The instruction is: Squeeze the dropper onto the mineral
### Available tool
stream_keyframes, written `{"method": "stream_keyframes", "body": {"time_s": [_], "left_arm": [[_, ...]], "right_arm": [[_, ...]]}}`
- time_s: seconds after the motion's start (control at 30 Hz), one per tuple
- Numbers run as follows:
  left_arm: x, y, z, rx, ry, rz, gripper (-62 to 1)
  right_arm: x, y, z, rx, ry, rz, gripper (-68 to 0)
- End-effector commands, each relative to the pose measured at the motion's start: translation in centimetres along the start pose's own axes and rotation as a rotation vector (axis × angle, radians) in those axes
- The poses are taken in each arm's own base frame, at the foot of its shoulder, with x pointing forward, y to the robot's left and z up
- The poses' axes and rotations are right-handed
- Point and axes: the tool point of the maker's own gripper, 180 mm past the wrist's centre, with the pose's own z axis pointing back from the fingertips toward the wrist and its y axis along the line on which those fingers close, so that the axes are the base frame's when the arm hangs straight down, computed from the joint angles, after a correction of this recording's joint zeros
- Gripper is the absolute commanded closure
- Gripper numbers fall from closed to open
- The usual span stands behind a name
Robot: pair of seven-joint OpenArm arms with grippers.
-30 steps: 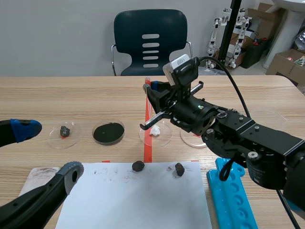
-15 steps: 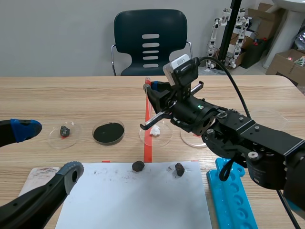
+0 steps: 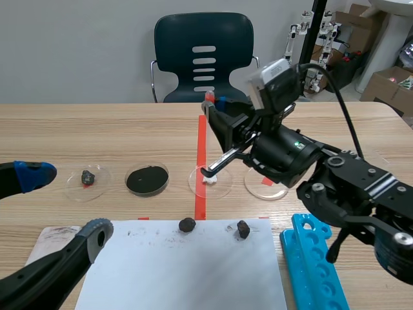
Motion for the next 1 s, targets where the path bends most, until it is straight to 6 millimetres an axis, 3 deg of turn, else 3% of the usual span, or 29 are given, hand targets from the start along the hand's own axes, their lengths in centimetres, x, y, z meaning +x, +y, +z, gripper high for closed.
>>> {"method": "stream_keyframes", "body": {"time_s": [0.0, 0.43, 0.63, 0.97], "left_arm": [[0.6, 0.0, -0.1, 0.002, -0.028, 0.01, -55.9], [0.6, 0.0, -0.1, 0.002, -0.028, 0.01, -55.9], [0.6, 0.0, -0.1, 0.002, -0.028, 0.01, -55.9], [0.6, 0.0, -0.1, 0.002, -0.028, 0.01, -55.9]], "right_arm": [[1.6, -0.8, 0.6, -0.025, -0.043, 0.009, -2.4], [6.6, 0.5, 7.9, -0.168, -0.054, 0.036, -2.4], [7.2, 2.8, 10.7, -0.162, -0.002, -0.004, -2.4], [8.5, 4.5, 14.7, -0.212, 0.029, -0.07, -2.4]]}}
